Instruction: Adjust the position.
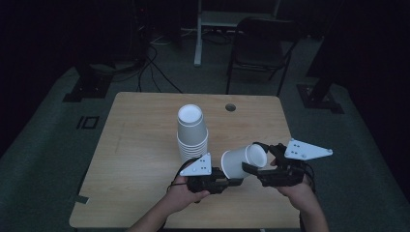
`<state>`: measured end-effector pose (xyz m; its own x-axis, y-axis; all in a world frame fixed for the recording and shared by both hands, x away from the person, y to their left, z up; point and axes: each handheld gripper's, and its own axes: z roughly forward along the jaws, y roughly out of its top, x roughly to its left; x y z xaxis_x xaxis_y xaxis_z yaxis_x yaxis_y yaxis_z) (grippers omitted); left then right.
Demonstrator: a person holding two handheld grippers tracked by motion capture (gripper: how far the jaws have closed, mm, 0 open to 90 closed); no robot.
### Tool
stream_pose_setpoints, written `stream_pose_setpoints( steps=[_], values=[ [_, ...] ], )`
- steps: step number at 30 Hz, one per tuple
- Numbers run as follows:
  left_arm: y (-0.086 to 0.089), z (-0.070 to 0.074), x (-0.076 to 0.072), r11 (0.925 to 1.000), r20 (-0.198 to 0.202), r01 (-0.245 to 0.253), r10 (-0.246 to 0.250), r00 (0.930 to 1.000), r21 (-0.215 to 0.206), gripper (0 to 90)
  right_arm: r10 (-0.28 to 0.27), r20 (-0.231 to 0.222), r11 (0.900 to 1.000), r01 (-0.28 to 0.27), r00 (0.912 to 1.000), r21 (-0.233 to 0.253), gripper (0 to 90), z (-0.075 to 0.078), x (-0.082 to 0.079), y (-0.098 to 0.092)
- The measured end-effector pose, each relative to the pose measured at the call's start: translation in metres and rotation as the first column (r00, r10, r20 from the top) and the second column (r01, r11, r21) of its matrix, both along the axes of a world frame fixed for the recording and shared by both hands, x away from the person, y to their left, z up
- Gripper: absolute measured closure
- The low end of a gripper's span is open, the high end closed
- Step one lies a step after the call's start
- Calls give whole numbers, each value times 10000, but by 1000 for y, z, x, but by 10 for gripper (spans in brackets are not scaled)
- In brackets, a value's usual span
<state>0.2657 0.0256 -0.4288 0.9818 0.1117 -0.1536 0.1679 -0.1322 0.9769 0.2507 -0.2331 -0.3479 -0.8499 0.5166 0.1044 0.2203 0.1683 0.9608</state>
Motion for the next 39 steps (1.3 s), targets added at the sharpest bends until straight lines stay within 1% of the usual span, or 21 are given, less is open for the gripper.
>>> stream_pose_setpoints(
  steps=[4, 5, 6, 7, 8, 9, 10, 11, 12, 14, 15, 16, 19, 20, 22, 23, 25, 29, 31, 34, 39],
  values=[
    [0, -1, 1, 9996, -357, 289, -290, 9989, -41, 833, 145, -319, 9998, -140, 9994, 132, 222, -2, 4, -1],
    [1, -1, 1, 9997, -351, 229, -231, 9991, -55, 833, 181, -328, 9998, -177, 9993, 104, 220, -2, 4, 0],
    [1, -1, 1, 9992, -348, 401, -399, 9986, 42, 833, 153, -281, 9999, -151, 9995, 71, 222, -2, 4, 0],
    [2, -1, 1, 9995, -340, 313, -310, 9989, 75, 834, 213, -342, 9998, -211, 9992, 62, 222, -1, 4, 0],
    [2, -1, 0, 9992, -333, 390, -386, 9987, 114, 834, 212, -306, 9998, -212, 9993, 1, 222, -1, 4, 1],
    [1, -1, 0, 9982, -334, 494, -482, 9983, 350, 834, 195, -296, 9998, -196, 9994, -31, 219, 0, 5, 1],
    [1, -2, -1, 9990, -294, 362, -353, 9989, 278, 834, 184, -285, 9998, -183, 9994, 29, 214, 0, 5, 1],
    [0, -2, -1, 9975, -402, 554, -537, 9977, 428, 834, 229, -287, 9997, -228, 9993, 20, 208, 1, 5, 2],
    [-1, -3, -1, 9985, -360, 388, -374, 9987, 378, 834, 178, -228, 9998, -181, 9996, -109, 206, 1, 5, 2],
    [0, -3, 0, 9978, -448, 503, -483, 9978, 436, 833, 183, -250, 9996, -189, 9995, -231, 238, 1, 6, 4],
    [1, -2, 0, 9987, -523, 392, -375, 9979, 316, 832, 64, -121, 9995, -68, 9999, -295, 252, 0, 5, 4],
    [1, -2, 0, 9982, -587, 501, -481, 9971, 336, 832, -62, -110, 9999, 60, 9999, -150, 256, 0, 5, 4],
    [1, -1, -1, 9984, -425, 355, -336, 9985, 446, 829, 1, -196, 10000, 1, 9998, 57, 258, -2, 4, 0],
    [1, -1, 0, 9987, -317, 189, -174, 9993, 472, 823, 3, -182, 10000, -2, 9998, 34, 258, -3, 4, 0],
    [1, -1, 0, 9984, -218, 218, -207, 9995, 518, 820, -51, -190, 10000, 50, 9998, -7, 260, -4, 2, -2],
    [0, -2, -1, 9985, -295, 233, -219, 9993, 491, 815, -70, -176, 10000, 70, 9998, -18, 260, -4, 1, -3],
    [-1, -3, -2, 9977, -171, 191, -180, 9997, 655, 814, -54, -229, 9999, 52, 9997, -94, 262, -6, 0, -4],
    [-1, -4, -1, 9965, -168, 265, -252, 9995, 792, 806, -76, -388, 10000, 74, 9992, -54, 265, -10, -2, -10],
    [-1, -4, 0, 9981, -411, 223, -200, 9990, 571, 790, -55, -430, 10000, 55, 9991, 12, 265, -11, -3, -12],
    [1, -3, 2, 9983, -547, 263, -235, 9982, 511, 777, -36, -540, 10000, 38, 9985, 42, 270, -13, -4, -16],
    [1, -1, 1, 9981, -504, 331, -304, 9983, 524, 773, 43, -674, 10000, -38, 9977, 77, 271, -17, -6, -19]
  ],
)
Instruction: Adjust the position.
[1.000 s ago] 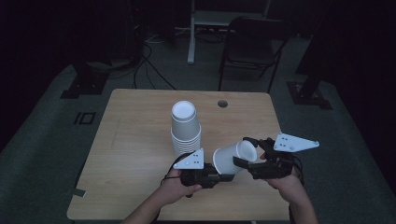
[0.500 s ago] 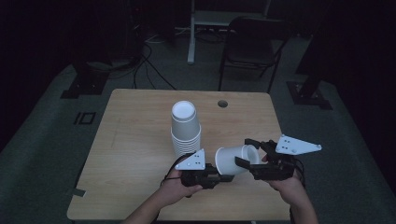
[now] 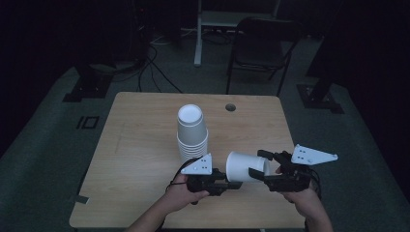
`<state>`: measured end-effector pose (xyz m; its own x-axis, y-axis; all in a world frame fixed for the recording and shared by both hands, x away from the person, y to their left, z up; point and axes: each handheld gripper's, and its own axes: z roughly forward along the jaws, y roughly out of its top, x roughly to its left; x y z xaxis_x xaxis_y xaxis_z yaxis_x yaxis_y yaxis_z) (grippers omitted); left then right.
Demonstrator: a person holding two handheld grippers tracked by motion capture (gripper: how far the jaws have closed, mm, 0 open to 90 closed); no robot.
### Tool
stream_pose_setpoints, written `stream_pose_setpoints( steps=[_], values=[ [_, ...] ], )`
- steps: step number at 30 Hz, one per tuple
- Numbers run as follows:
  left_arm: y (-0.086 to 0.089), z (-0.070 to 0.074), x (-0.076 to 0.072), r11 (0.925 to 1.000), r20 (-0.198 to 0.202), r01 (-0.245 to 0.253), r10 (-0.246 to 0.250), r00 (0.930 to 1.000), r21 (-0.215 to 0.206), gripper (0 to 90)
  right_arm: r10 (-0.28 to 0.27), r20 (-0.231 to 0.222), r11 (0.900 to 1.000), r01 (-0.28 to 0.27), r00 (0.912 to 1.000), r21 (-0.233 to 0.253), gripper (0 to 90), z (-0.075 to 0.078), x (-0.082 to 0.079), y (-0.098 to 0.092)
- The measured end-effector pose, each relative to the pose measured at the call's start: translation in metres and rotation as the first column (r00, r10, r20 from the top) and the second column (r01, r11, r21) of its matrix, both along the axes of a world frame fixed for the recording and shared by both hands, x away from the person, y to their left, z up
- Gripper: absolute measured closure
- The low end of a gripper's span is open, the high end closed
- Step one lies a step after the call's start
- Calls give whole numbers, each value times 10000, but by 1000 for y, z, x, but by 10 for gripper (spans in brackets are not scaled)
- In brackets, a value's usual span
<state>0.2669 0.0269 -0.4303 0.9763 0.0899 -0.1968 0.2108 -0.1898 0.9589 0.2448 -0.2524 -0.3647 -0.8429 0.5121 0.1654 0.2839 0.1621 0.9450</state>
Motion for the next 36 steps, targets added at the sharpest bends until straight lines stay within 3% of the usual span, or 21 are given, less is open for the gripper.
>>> stream_pose_setpoints(
  steps=[3, 9, 10, 11, 13, 15, 17, 19, 20, 23, 26, 27, 31, 32, 34, 36],
  values=[
    [1, 2, -1, 10000, 195, -8, 8, 9998, 25, 774, 34, -83, 9999, -33, 10000, 96, 271, -2, 0, -3],
    [3, 6, -1, 9999, 186, -9, 12, 9998, -116, 777, 47, -249, 9999, -44, 9997, 127, 273, -6, -2, -8],
    [9, 11, 2, 9980, -84, -247, 242, 9997, -575, 841, -34, -309, 9999, 29, 9995, -144, 376, -10, -2, -11],
    [10, 11, 3, 9969, 145, -442, 453, 9989, -650, 856, 68, -401, 9999, -73, 9992, -125, 374, -13, -3, -10],
    [11, 12, 4, 9988, 419, -423, 433, 9982, -242, 861, 135, -537, 9994, -153, 9985, -326, 357, -18, -3, -7],
    [9, 12, 3, 9991, 406, -355, 346, 9986, 229, 862, 97, -616, 9985, -130, 9981, -533, 338, -23, -2, -5],
    [8, 11, 3, 9988, 349, -457, 451, 9984, 174, 862, 191, -668, 9983, -228, 9976, -542, 328, -25, -2, -5],
    [6, 10, 4, 9984, -20, -385, 386, 9993, 422, 861, 339, -691, 9973, -382, 9970, -623, 257, -30, -3, -1],
    [5, 10, 4, 9976, 8, -325, 325, 9995, 618, 860, 343, -685, 9964, -394, 9971, -748, 224, -31, -3, 2],
    [4, 10, 5, 9960, -53, -342, 347, 9994, 829, 857, 230, -770, 9926, -320, 9968, -1169, 230, -35, -1, 8],
    [4, 12, 5, 9969, -197, -356, 371, 9991, 706, 851, 211, -782, 9904, -315, 9967, -1348, 238, -37, -1, 10],
    [4, 15, 4, 9988, -405, -228, 246, 9989, 439, 850, 158, -753, 9872, -275, 9970, -1571, 229, -40, 0, 12],
    [0, 19, 1, 9973, -101, -277, 285, 9995, 675, 849, 182, -853, 9842, -328, 9962, -1740, 174, -45, 2, 16],
    [-3, 20, 1, 9954, 12, -193, 193, 9998, 938, 849, 157, -835, 9809, -316, 9964, -1919, 155, -47, 2, 19],
    [-4, 21, 1, 9967, 33, -205, 203, 9998, 780, 838, 165, -850, 9780, -337, 9962, -2058, 161, -50, 2, 23],
    [-5, 22, 1, 9984, -180, -112, 122, 9998, 546, 833, 530, -964, 9729, -732, 9939, -2194, 185, -54, 2, 27]
  ],
)
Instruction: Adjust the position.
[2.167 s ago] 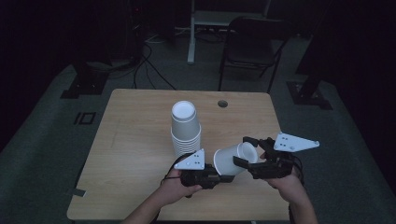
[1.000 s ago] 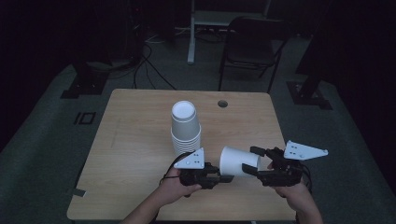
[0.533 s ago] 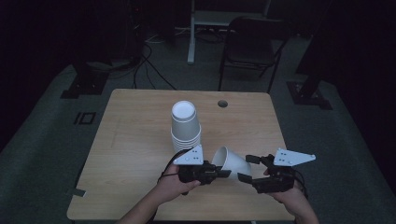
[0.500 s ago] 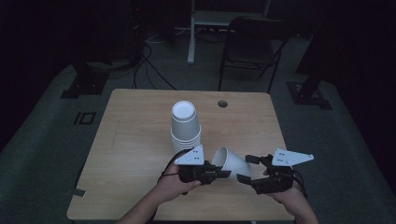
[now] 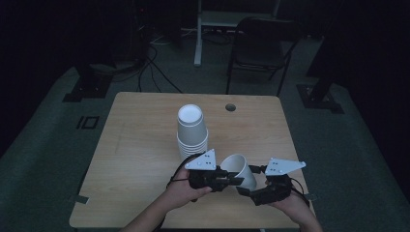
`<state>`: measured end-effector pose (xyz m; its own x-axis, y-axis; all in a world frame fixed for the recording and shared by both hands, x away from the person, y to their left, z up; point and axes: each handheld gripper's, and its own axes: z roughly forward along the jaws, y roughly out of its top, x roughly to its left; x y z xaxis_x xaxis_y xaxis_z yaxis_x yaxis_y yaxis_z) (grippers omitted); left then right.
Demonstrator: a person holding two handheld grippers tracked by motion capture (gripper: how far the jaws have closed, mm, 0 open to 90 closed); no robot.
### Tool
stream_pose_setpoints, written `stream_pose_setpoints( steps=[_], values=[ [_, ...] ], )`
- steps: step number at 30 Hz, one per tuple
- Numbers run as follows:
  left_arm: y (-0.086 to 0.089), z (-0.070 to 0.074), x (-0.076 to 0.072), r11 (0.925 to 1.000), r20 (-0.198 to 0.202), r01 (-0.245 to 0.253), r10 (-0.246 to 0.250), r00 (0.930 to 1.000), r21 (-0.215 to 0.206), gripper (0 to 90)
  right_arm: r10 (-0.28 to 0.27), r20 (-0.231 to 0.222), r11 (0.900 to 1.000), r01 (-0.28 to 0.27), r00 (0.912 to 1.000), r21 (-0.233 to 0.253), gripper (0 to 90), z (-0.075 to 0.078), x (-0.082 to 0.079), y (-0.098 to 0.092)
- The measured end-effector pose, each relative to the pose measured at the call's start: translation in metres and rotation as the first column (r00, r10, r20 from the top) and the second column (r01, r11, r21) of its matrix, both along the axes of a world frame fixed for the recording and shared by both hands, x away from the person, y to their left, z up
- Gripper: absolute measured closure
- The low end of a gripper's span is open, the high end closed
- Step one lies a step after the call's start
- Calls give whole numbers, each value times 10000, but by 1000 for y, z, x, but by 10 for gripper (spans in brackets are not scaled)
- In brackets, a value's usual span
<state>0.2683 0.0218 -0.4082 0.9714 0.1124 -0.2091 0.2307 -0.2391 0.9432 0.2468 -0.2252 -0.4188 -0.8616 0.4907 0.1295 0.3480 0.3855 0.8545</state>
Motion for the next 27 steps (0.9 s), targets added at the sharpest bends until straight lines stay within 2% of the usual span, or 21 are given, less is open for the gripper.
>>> stream_pose_setpoints(
  steps=[1, 2, 3, 6, 10, 11, 13, 14, 15, 16, 17, 18, 20, 21, 22, 23, 24, 25, 26, 27],
  values=[
    [-1, 0, 0, 9999, 54, 13, -14, 10000, 130, 833, 65, -22, 10000, -65, 10000, -75, 185, -2, 0, 3],
    [-1, 0, 0, 9999, 54, 13, -14, 10000, 130, 833, 65, -22, 10000, -65, 10000, -75, 185, -2, 0, 3],
    [-2, -1, 0, 9999, -91, -105, 105, 9999, -72, 833, 35, -87, 9999, -36, 10000, -135, 185, -4, 0, 6],
    [-4, -2, 0, 9997, 32, -231, 231, 9997, 52, 831, -65, -210, 10000, 64, 9998, -40, 182, -8, 4, 9],
    [-7, -3, 0, 9997, -125, -138, 136, 9998, -184, 807, -154, -372, 9997, 161, 9992, 166, 180, -12, 6, 13],
    [-8, -3, 1, 9992, -166, -164, 158, 9997, -361, 791, -188, -305, 9997, 193, 9994, 146, 185, -12, 6, 15],
    [-8, -1, 1, 9981, 56, -273, 277, 9996, -546, 776, -246, -280, 9990, 256, 9993, 364, 189, -13, 6, 16],
    [-8, -1, 1, 9981, 56, -273, 277, 9996, -546, 735, -246, -280, 9990, 256, 9993, 364, 189, -13, 6, 16],
    [-8, -1, 1, 9981, 56, -273, 277, 9996, -546, 735, -270, -323, 9984, 286, 9991, 491, 189, -13, 6, 16],
    [-3, 4, 2, 9917, 446, -789, 837, 9955, -1014, 587, -504, -163, 9983, 508, 9986, 276, 192, -14, 6, 16],
    [0, 5, 3, 9862, 477, -976, 1048, 9934, -1339, 496, -530, -165, 9979, 536, 9985, 363, 193, -14, 6, 15],
    [3, 6, 4, 9829, 462, -1064, 1145, 9924, -1502, 446, -575, -156, 9975, 581, 9982, 399, 193, -14, 6, 14],
    [6, 7, 5, 9806, 531, -1182, 1279, 9904, -1565, 415, -723, -133, 9961, 729, 9973, 488, 193, -12, 6, 10],
    [8, 8, 6, 9771, 726, -1329, 1466, 9865, -1664, 415, -723, -133, 9961, 729, 9973, 488, 193, -12, 6, 10],
    [14, 10, 6, 9734, 1040, -1648, 1825, 9777, -1591, 355, -863, -106, 9946, 868, 9962, 573, 192, -10, 6, 5],
    [17, 10, 6, 9704, 1026, -1742, 1929, 9758, -1674, 354, -986, -57, 9929, 988, 9951, 664, 192, -8, 6, 2],
    [17, 10, 6, 9704, 1026, -1742, 1929, 9758, -1674, 354, -1062, -62, 9914, 1063, 9943, 763, 192, -6, 7, -1],
    [24, 11, 6, 9626, 848, -1957, 2143, 9731, -1875, 355, -1118, -6, 9902, 1115, 9937, 836, 192, -4, 6, -4],
    [24, 11, 6, 9626, 848, -1957, 2143, 9731, -1875, 354, -1118, -6, 9902, 1115, 9937, 836, 192, -4, 6, -4],
    [29, 11, 7, 9578, 881, -2152, 2351, 9680, -1908, 354, -1225, 28, 9884, 1218, 9925, 911, 192, -2, 6, -7]
  ],
)
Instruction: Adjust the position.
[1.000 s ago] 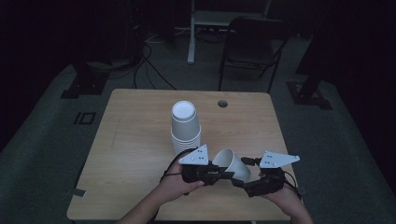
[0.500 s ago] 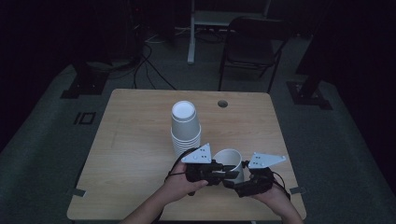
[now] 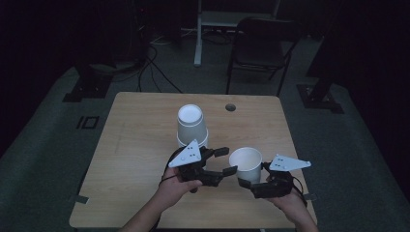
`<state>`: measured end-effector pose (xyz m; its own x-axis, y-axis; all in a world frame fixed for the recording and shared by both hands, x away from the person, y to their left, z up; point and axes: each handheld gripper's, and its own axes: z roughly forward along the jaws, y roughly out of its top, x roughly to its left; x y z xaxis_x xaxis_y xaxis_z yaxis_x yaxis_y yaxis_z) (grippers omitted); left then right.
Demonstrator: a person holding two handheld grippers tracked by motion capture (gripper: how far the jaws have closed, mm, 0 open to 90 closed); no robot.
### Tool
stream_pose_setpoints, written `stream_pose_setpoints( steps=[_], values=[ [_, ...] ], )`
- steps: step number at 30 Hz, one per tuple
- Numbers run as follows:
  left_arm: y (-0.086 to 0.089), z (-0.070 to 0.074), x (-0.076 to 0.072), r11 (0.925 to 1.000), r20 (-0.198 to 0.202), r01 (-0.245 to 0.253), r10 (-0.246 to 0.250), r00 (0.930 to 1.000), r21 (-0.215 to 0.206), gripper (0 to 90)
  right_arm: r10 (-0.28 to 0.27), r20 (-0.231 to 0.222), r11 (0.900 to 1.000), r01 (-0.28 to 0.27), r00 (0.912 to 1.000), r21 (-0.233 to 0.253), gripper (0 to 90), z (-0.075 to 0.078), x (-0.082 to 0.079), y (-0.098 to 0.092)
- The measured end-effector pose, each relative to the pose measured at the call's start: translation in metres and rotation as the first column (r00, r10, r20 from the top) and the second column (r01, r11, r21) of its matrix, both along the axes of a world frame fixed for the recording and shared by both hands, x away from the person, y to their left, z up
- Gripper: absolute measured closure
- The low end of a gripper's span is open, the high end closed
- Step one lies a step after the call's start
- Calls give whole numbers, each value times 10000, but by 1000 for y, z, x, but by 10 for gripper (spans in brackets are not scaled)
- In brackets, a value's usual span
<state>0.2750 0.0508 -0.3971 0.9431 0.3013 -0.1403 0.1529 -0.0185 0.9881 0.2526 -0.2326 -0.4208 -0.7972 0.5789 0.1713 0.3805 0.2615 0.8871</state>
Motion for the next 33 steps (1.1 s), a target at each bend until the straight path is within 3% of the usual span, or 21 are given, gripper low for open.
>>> stream_pose_setpoints(
  steps=[4, 10, 14, 25, 27, 33],
  values=[
    [5, -4, 2, 9978, 55, -548, 546, 9985, 372, 355, -132, 188, 9989, 123, 9997, 460, 192, 10, -6, -13],
    [-3, -6, 4, 9959, 35, -701, 701, 9975, 571, 350, 330, 330, 9929, -365, 9989, 1130, 192, 20, -16, -13],
    [-10, -6, 6, 9961, -33, -702, 704, 9975, 530, 328, 679, 346, 9919, -713, 9971, 1054, 192, 20, -19, -7],
    [-16, -1, 2, 9957, 7, -633, 634, 9980, 682, 323, 723, 131, 9942, -731, 9973, 786, 193, 10, -20, -4],
    [-14, 1, -1, 9958, -62, -470, 477, 9988, 784, 273, 563, 247, 9957, -579, 9981, 723, 193, 12, -20, -6],
    [-8, 2, -9, 9924, -173, -357, 380, 9991, 1175, 237, -42, 547, 9960, -7, 9985, 892, 194, 19, -18, -19]
  ],
)
